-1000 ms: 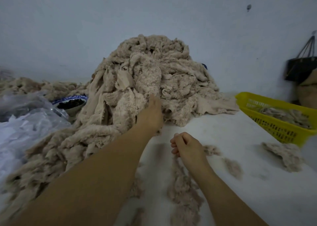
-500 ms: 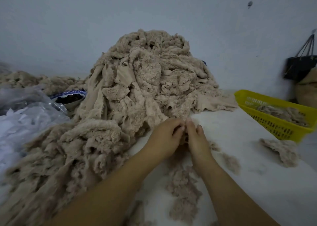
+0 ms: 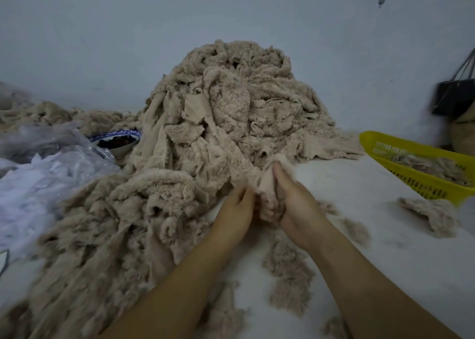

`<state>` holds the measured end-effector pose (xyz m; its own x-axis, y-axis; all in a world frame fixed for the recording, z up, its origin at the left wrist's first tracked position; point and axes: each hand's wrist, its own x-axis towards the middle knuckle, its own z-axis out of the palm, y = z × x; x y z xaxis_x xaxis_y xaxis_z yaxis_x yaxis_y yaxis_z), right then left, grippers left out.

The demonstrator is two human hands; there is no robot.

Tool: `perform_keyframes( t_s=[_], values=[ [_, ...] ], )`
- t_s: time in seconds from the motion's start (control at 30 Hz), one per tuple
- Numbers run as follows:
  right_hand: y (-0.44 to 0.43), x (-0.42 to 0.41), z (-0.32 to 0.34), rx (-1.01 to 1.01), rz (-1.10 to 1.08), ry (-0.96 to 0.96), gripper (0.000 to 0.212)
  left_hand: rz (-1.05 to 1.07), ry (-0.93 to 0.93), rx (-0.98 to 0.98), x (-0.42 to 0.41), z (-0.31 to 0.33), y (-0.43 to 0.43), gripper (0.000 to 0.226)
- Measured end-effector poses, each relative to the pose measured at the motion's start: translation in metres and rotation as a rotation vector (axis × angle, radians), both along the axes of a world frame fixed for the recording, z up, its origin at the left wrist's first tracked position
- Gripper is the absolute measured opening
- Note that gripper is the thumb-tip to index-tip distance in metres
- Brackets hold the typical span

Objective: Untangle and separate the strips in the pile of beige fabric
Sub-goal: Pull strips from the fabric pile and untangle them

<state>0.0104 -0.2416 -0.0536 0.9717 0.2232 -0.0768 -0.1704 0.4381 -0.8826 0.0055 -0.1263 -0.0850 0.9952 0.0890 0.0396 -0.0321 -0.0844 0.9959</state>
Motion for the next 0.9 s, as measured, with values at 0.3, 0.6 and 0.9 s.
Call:
perform_keyframes(
  t_s=[0.3,0.6,0.9],
  values=[
    [0.001,0.003,-0.013,-0.153,0.138,-0.012,0.042,-0.091,0.215,-1.051,0.005,0.026,0.038,0.041],
    [-0.041,0.033,-0.012,0.388,-0.337,0.062,0.032,0.007,0.077,-0.976,0.012,0.015,0.029,0.039],
    [-0.031,0.031,-0.020,0.092,-0.172,0.070,0.038,-0.118,0.033,-1.139,0.013,0.012,0.043,0.045]
  ],
)
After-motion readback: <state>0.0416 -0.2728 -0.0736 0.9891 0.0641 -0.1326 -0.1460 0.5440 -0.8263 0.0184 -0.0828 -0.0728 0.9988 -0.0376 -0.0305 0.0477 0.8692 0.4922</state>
